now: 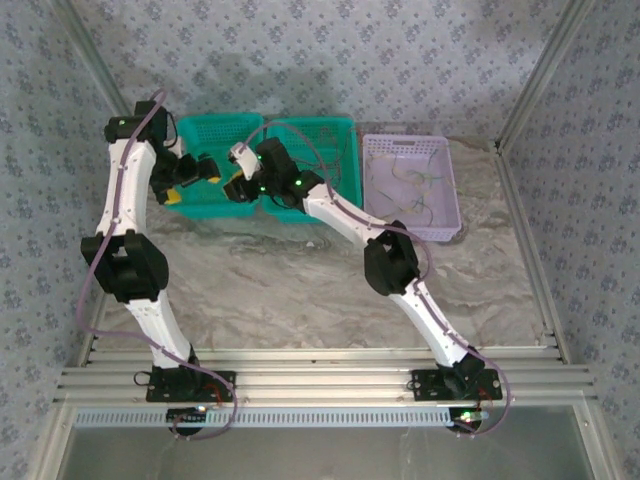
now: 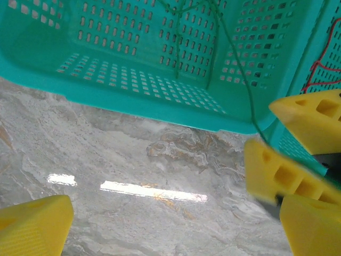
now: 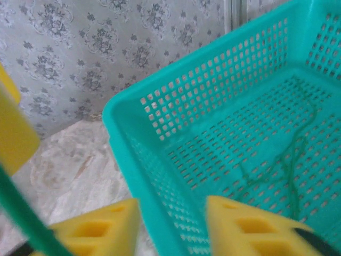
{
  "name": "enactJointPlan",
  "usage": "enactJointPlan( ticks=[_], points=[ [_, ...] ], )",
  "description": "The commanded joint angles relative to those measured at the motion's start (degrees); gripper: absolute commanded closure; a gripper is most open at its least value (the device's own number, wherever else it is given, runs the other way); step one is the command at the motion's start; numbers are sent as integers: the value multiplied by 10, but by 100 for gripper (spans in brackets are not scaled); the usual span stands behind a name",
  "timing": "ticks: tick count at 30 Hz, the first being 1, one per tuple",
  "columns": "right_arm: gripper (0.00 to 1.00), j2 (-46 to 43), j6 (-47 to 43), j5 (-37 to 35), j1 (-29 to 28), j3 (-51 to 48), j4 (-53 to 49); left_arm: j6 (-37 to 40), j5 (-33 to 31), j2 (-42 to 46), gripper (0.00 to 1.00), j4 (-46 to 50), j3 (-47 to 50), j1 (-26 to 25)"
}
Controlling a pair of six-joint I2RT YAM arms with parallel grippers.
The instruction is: Untangle the cables
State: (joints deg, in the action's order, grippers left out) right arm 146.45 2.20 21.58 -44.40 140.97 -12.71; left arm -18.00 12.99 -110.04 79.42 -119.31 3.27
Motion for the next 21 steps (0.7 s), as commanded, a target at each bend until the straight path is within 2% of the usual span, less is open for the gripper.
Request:
enactJointPlan(
  ticks=[1, 2, 3, 4, 8, 11, 21],
  points=[
    [84, 15, 15, -26, 5, 44, 36, 6, 10, 22, 0, 0, 13, 4],
    [89, 14, 22, -30, 8, 47, 43, 5, 9, 28, 1, -3, 21, 5],
    [99, 14, 32, -30, 13, 51, 50, 3, 5, 34, 0, -7, 32, 6],
    [100, 14, 45, -34, 19, 57, 56, 3, 2, 41, 0, -11, 43, 8],
    [100, 25, 92, -27, 38, 92, 74, 1, -16, 60, 0, -15, 72, 8],
    [100, 63, 98, -23, 39, 168, 45, -4, -15, 83, 0, -27, 100, 8],
    [100, 133, 126, -9, 21, 192, 62, -24, 17, 185, 0, -64, 116, 8]
  ],
)
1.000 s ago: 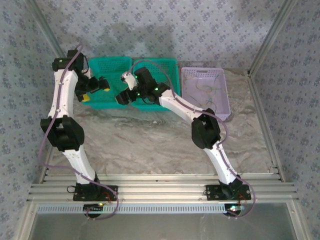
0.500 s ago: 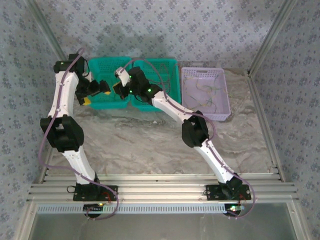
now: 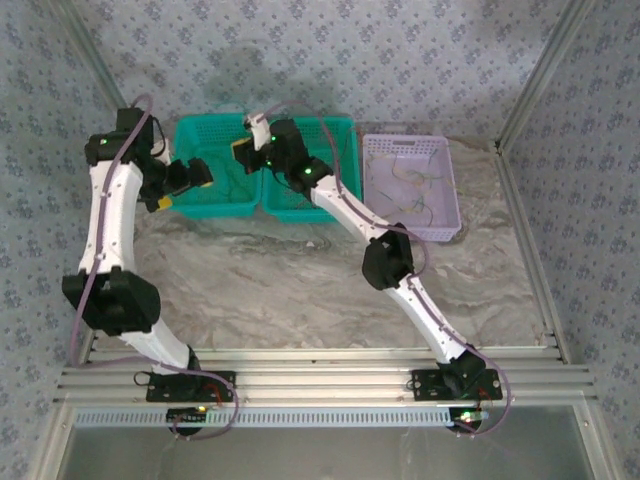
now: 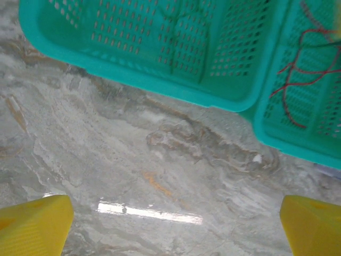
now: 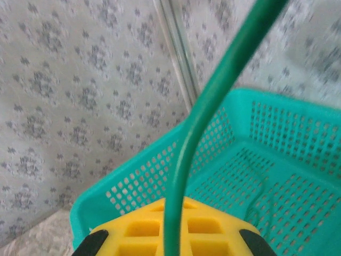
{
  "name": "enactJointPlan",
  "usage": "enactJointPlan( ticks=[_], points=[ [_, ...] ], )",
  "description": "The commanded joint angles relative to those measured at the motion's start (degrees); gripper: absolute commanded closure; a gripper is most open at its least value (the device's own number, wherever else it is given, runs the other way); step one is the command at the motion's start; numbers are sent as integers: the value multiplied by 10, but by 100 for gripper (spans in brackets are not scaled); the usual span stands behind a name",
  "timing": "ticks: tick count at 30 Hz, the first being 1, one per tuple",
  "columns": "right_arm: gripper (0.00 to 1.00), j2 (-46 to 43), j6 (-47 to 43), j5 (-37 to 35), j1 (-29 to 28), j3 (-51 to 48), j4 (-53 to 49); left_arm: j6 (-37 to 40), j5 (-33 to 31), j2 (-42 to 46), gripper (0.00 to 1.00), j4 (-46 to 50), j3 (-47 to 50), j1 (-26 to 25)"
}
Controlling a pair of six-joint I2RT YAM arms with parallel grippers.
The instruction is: Untangle the cables
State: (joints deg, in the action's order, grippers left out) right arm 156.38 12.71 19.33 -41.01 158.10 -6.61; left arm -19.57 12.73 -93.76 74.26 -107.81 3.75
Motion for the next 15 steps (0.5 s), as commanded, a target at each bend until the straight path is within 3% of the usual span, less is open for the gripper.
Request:
enactJointPlan(
  ticks=[1, 5, 6, 8, 11, 13, 15],
  points=[
    [100, 40, 19, 15, -16, 23, 1, -9, 27, 26, 0, -17, 9, 3],
    [100, 56, 19, 2, -22, 23, -20, -8, 34, 33, 0, -23, 32, 3],
    [95, 60, 25, -1, -21, 23, -27, -8, 35, 36, 0, -26, 36, 3],
    [81, 63, 33, -6, -20, 23, -42, -9, 37, 43, 0, -28, 39, 3],
    [47, 58, 25, -9, -23, 24, -71, -10, 38, 50, 0, -27, 36, 2],
    [32, 48, 23, -3, -23, 24, -84, -10, 38, 51, 0, -27, 35, 3],
    [26, 35, 20, -8, -23, 20, -90, -10, 37, 52, 0, -28, 35, 2]
  ],
)
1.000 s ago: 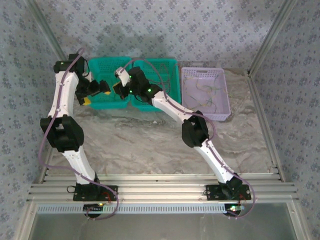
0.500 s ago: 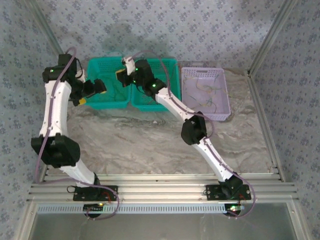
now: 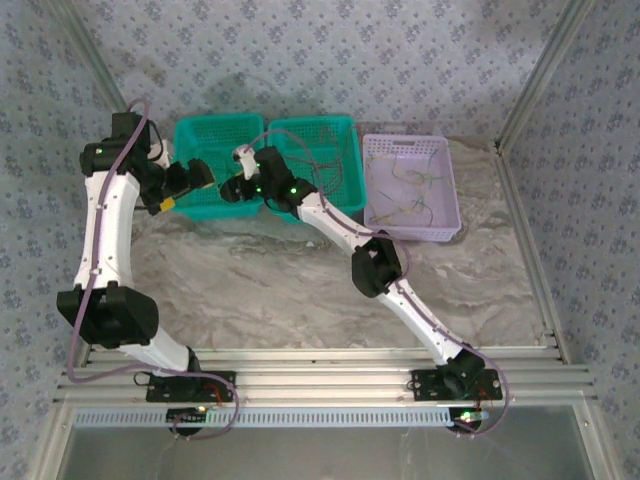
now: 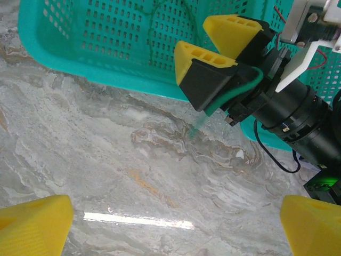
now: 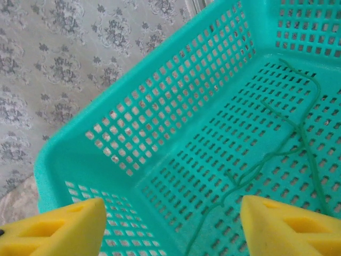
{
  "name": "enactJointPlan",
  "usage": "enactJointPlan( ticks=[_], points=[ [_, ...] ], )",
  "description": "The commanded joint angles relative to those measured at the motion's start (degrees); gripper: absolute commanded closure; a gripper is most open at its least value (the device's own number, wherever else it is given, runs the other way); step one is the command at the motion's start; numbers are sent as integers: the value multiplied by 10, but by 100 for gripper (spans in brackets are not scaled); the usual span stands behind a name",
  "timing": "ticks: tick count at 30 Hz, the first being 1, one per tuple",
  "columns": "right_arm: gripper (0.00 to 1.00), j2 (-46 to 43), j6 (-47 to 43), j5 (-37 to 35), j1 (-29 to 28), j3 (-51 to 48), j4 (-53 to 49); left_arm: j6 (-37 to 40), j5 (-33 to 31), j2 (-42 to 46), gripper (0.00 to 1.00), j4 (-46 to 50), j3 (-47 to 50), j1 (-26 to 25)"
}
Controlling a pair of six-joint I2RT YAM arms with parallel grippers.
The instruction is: Untangle the cables
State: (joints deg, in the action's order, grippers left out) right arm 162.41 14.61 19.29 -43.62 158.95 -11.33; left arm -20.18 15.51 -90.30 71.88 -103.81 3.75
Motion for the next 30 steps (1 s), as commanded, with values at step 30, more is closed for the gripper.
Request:
enactJointPlan(
  ticks=[30],
  points=[
    [0, -268, -69, -55, 9, -133, -172, -7, 6, 35, 0, -42, 31, -3]
  ],
)
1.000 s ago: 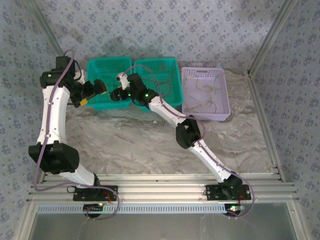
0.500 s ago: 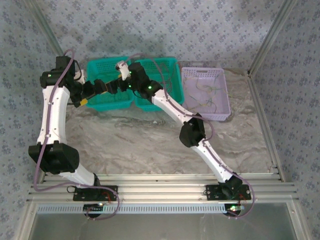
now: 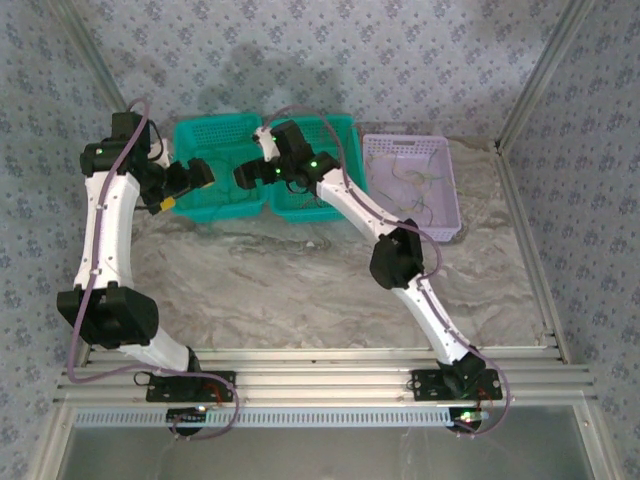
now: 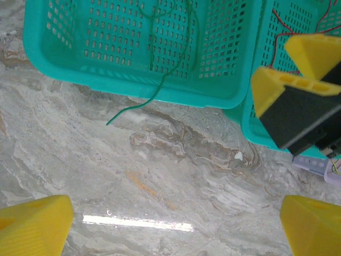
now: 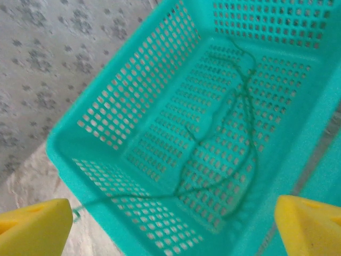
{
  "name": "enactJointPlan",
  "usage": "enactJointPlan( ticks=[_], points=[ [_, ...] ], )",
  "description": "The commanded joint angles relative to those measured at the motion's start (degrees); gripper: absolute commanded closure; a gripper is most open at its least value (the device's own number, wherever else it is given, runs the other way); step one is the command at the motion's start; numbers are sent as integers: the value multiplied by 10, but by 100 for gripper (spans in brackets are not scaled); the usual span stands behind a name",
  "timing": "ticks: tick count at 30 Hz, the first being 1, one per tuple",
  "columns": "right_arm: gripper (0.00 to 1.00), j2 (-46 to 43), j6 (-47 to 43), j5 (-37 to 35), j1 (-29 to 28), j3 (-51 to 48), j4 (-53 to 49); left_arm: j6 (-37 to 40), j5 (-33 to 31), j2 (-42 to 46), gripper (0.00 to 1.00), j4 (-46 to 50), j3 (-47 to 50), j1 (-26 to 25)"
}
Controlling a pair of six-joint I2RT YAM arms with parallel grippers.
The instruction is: Untangle the cables
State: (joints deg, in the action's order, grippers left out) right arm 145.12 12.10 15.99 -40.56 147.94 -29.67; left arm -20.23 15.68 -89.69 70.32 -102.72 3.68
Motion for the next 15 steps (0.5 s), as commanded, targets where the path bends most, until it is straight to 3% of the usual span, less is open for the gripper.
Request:
enactJointPlan(
  ticks=[1, 5, 10, 15],
  points=[
    [0, -118, -54, -29, -24, -38, 14, -9, 11, 43, 0, -48, 40, -3],
    [0, -244, -110, -80, -24, -172, 52, -10, -6, 93, 0, -98, 96, -3],
    [0, -464, -148, -157, -6, -451, 139, -7, -31, 174, 0, -180, 204, -5],
    [0, -682, -98, -205, 82, -721, 201, -6, -85, 232, 0, -235, 302, -11]
  ],
)
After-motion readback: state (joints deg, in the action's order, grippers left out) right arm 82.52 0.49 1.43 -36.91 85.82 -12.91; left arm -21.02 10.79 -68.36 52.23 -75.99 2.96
